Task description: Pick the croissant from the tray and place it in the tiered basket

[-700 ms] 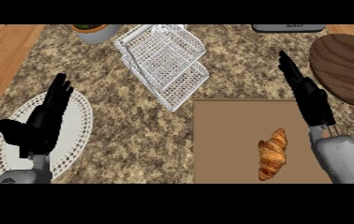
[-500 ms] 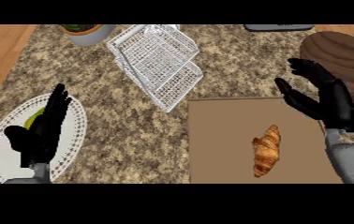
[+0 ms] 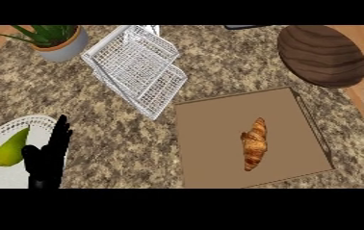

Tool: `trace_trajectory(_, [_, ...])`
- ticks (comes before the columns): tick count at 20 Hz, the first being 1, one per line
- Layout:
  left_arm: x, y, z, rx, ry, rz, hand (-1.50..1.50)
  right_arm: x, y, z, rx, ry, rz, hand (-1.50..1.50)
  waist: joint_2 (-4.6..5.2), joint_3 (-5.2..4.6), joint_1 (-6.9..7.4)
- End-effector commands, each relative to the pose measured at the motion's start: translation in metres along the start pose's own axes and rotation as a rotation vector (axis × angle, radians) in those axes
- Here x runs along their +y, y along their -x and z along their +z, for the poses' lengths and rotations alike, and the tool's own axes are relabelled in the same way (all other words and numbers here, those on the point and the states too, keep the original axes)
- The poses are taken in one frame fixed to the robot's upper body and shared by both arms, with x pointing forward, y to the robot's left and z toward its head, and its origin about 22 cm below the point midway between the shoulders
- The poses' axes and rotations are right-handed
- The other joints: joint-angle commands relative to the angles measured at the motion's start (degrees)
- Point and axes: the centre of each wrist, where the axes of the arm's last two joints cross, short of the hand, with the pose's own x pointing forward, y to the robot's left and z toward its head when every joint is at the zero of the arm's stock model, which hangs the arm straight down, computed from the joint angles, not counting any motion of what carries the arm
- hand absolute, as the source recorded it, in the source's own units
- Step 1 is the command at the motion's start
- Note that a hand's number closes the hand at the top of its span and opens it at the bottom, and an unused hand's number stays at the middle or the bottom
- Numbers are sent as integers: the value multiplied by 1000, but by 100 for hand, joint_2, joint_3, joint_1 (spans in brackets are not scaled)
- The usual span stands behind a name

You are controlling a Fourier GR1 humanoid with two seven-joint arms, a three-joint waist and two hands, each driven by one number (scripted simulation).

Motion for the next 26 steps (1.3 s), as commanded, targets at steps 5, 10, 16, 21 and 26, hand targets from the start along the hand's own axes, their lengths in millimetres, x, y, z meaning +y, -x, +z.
trace_trajectory(5, [-23, 3, 6, -8, 62, -6, 0, -57, 10, 103, 114, 141, 24, -150, 131, -29, 526])
trace_trajectory(10, [-33, 0, 7, -30, 104, -23, 0, -84, 30, 156, 325, -107, 226, -150, 245, -52, 786])
trace_trajectory(16, [-45, -8, 3, -75, 133, -38, 0, -126, 37, 177, 409, -201, 518, -150, 385, -78, 1039])
trace_trajectory(21, [-59, -12, 3, -85, 154, -30, 0, -140, 16, 178, 452, -146, 641, -150, 404, -68, 1188])
trace_trajectory(26, [-58, -13, 1, -88, 171, -58, 0, -125, -2, 180, 498, -93, 723, -150, 407, -48, 1344])
